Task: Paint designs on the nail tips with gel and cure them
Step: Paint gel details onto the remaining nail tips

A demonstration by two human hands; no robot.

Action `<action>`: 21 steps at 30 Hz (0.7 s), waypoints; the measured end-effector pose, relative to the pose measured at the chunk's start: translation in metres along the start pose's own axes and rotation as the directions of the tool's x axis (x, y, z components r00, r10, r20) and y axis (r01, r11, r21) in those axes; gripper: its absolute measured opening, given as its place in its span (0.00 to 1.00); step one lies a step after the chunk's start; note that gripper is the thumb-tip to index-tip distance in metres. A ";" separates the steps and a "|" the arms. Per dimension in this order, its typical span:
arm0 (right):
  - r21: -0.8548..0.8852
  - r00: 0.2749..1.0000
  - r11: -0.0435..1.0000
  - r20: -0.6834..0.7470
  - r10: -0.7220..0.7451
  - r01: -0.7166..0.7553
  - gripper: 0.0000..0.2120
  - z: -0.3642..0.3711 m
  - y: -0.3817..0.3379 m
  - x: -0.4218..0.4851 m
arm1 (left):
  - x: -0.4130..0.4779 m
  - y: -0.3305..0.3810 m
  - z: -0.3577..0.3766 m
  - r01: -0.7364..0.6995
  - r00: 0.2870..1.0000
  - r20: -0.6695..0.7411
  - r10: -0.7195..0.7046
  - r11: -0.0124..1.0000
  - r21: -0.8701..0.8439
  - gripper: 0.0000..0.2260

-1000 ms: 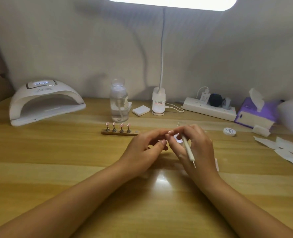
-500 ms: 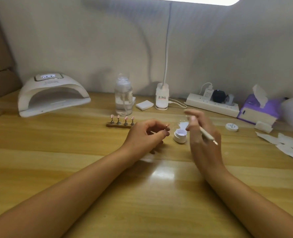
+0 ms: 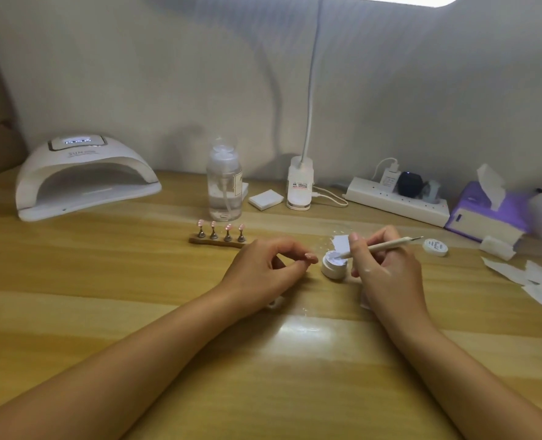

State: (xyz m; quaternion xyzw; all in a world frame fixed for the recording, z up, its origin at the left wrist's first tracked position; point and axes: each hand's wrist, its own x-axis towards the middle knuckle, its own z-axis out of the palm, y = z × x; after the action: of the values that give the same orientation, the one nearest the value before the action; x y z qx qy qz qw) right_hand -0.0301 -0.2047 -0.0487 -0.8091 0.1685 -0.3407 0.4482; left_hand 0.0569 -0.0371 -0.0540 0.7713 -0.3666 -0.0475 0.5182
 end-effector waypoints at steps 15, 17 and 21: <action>0.018 0.993 0.995 -0.068 -0.095 0.096 0.11 -0.003 -0.009 -0.006 | 0.000 0.003 -0.007 -0.054 0.980 0.197 0.031 0.992 0.115 0.03; 0.132 0.985 0.979 -0.097 -0.146 0.158 0.08 -0.004 -0.015 -0.010 | 0.002 0.003 -0.010 -0.047 0.975 0.222 0.018 0.991 0.124 0.04; 0.326 0.999 0.945 0.009 -0.047 0.041 0.07 -0.004 -0.026 -0.017 | 0.002 0.003 -0.007 -0.069 0.976 0.213 0.034 0.985 0.158 0.05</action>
State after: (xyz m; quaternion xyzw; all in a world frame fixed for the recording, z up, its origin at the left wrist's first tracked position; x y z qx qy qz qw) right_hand -0.0463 -0.1831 -0.0318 -0.7304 0.0882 -0.3671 0.5691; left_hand 0.0598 -0.0334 -0.0472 0.7923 -0.4419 -0.0846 0.4121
